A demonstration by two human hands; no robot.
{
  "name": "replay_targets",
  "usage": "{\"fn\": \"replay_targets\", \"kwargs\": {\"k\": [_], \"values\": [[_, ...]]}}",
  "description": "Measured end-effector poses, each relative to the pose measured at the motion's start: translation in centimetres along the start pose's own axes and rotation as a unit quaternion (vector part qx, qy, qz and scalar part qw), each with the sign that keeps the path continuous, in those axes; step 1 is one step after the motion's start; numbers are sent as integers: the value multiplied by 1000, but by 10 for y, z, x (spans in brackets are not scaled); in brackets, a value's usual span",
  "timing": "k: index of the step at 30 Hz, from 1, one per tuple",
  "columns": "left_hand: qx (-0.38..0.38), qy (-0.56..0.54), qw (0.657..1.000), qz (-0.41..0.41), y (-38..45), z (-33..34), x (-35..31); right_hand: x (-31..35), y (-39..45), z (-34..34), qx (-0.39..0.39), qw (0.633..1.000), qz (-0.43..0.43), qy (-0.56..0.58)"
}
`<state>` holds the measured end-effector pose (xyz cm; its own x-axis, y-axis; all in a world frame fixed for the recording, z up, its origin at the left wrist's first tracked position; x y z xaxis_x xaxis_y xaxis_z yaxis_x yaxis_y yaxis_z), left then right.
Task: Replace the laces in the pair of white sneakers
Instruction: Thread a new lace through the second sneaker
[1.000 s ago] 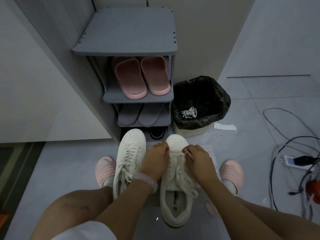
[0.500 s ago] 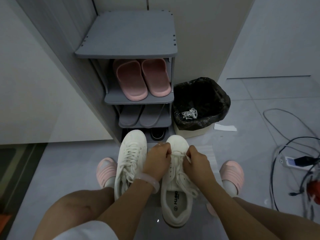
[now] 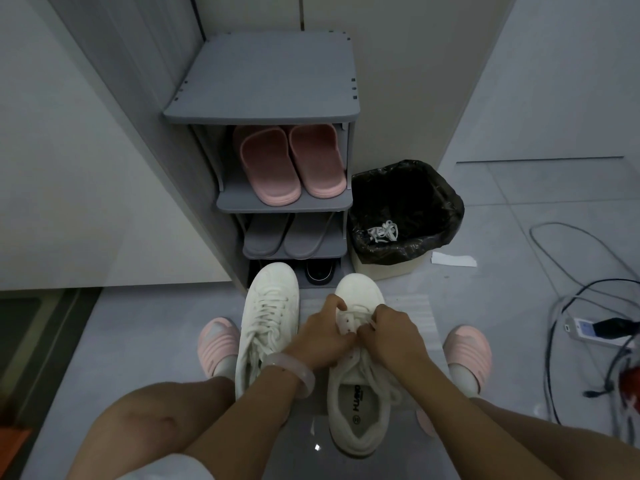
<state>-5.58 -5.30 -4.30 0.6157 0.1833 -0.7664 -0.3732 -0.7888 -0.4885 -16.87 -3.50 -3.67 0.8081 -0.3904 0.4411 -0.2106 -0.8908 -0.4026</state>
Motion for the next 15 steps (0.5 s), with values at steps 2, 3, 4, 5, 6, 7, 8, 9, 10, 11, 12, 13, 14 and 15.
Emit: {"fn": "replay_targets", "kwargs": {"k": [2,3,4,5,6,7,8,9,10,11,12,13,14,15], "values": [[11,2,1000,5,-1,4,-2,0,3,-1,5,999,-3,33],[13,4,1000,7,-1,6,-4,0,4,-3,5,998,-3,61],[16,6,1000,11,-1,8,-5,-1,5,-5,6,996,2,89],[17,10,1000,16,-1,11,-6,-3,5,-5,12,993,10,114],[15,16,1000,22,-1,12,-7,-4,4,-4,28,990,17,139],[10,24,999,27,-1,13,-8,-4,3,-1,53,984,21,168],[3,29,999,31,-1,13,-9,-5,0,2,80,975,24,206],[-2,30,999,34,-2,12,-9,-6,-3,4,106,962,26,249],[-5,28,999,36,-2,11,-8,-7,-7,5,130,948,27,290],[-7,25,999,37,-2,10,-7,-8,-10,6,150,935,23,322],[-7,21,999,35,-2,8,-5,-8,-12,6,163,925,19,342],[-4,17,999,34,-2,6,-5,-10,-13,5,166,922,15,350],[5,17,999,34,-2,5,-4,-12,-12,4,157,926,14,343],[23,21,999,34,-2,6,-4,-14,-10,1,132,937,12,323]]}}
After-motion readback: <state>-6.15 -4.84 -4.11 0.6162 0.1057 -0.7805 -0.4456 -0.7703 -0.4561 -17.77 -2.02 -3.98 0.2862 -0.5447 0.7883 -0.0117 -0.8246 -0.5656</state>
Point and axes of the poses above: each hand's wrist, its own y-axis towards the middle knuckle, its own z-axis out of the palm, x = y × z, the point moved 7 cm from there along y, towards the middle knuckle
